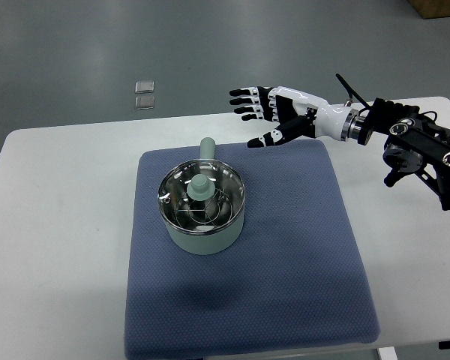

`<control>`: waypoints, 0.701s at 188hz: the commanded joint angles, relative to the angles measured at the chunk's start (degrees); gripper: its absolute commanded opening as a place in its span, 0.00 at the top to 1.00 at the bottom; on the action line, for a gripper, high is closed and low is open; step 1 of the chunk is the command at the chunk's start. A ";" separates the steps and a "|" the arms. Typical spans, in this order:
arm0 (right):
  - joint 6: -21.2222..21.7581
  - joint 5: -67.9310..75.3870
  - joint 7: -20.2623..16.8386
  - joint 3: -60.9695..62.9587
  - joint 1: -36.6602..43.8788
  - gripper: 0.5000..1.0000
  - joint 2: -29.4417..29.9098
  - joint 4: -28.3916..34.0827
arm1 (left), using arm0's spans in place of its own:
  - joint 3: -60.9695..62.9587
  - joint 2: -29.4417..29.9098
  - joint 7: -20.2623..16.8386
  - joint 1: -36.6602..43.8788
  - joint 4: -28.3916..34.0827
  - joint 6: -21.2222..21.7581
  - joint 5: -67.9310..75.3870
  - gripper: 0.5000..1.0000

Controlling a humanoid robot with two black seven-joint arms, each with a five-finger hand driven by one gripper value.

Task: Open lid and place right of pot
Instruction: 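Move the right hand over the glass lid on the green saucepan, then lower the right hand onto the lid's pale green knob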

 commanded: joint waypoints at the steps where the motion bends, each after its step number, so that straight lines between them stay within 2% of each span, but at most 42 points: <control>1: -0.04 -11.66 2.74 -0.10 1.58 0.14 0.15 3.07 | -0.07 0.00 0.00 0.03 0.00 -0.08 0.01 0.00; 23: 0.05 -23.71 3.80 -0.89 4.84 0.14 0.42 5.27 | -0.07 0.00 0.00 0.03 0.00 -0.17 0.01 0.00; 40: -0.04 -34.16 7.92 -0.98 7.82 0.14 0.77 6.15 | -0.07 0.00 0.00 0.03 0.00 -0.26 0.01 0.00; 56: -0.04 -39.53 9.24 -2.21 10.72 0.14 1.03 6.59 | -0.07 0.00 0.00 0.12 0.00 -0.34 0.01 0.00; 107: -0.75 -41.91 8.80 -15.92 21.27 0.14 4.46 6.41 | -0.16 0.00 -0.09 0.20 -0.09 -0.43 0.01 0.00; 132: -1.54 -42.17 5.29 -21.28 23.82 0.14 8.15 5.44 | -0.16 0.00 -0.09 0.20 -0.17 -0.43 -0.08 0.00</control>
